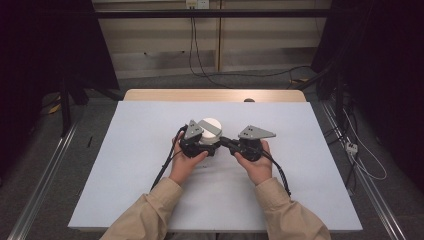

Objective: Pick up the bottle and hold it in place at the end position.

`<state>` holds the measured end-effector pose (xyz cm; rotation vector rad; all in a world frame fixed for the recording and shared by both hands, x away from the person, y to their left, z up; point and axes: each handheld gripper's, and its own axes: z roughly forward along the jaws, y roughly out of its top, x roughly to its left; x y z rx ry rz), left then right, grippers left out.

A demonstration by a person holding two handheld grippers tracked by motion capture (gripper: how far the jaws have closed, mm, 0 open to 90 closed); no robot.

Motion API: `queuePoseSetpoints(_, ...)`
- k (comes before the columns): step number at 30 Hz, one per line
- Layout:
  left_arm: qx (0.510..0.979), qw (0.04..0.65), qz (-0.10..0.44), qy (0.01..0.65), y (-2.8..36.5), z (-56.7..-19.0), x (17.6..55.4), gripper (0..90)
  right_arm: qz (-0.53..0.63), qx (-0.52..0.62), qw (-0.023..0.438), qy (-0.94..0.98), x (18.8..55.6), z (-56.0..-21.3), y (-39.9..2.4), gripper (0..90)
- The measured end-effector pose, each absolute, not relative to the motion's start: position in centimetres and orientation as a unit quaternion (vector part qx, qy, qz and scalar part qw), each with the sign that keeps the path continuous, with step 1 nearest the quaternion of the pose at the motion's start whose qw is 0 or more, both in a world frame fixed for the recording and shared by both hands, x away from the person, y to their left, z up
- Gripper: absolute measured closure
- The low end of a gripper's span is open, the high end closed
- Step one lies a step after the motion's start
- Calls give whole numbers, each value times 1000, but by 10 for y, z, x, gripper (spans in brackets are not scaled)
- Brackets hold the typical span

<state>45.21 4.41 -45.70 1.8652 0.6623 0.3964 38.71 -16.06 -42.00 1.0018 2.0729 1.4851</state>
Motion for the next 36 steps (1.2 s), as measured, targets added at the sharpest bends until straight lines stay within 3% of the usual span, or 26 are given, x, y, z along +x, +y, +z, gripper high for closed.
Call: queuePoseSetpoints(36,783,532,167,276,44,-457,452,184,538,348,198,741,389,-414,-159,900)
